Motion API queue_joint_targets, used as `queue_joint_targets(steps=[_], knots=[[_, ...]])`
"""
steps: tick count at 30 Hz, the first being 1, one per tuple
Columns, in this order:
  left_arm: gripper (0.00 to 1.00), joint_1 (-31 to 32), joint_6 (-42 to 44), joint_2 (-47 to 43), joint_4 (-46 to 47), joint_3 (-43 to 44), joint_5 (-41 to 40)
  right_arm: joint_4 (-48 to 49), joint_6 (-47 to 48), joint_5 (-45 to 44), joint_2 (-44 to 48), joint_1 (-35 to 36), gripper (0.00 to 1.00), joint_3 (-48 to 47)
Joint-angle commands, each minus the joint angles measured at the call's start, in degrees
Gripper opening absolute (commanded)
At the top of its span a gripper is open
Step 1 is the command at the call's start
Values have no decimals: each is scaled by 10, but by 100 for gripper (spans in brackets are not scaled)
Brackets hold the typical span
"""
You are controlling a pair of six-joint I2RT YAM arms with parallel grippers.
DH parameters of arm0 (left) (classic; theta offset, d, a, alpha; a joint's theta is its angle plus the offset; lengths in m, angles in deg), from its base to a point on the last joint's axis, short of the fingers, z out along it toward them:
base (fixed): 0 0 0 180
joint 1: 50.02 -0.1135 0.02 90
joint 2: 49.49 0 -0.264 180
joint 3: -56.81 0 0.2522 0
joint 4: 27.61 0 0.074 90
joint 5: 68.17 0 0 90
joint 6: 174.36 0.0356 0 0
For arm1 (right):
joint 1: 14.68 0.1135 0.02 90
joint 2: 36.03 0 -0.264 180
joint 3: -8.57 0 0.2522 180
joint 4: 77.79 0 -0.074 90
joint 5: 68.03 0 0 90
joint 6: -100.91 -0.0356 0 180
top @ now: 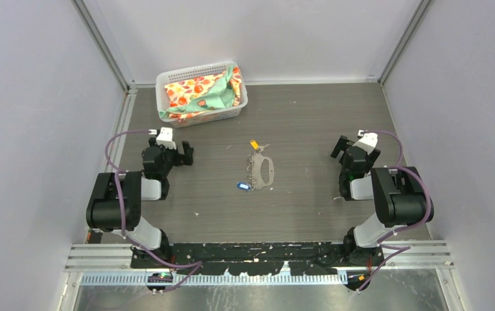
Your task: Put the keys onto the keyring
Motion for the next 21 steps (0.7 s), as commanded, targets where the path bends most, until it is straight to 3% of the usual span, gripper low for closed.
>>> queue_joint_targets(steps=[1, 21], knots=[[100, 3, 16, -9, -12, -3, -25, 28, -10, 12, 13, -1, 100, -3], [100, 3, 16, -8, -9, -3, -27, 27, -10, 13, 14, -2, 100, -3]])
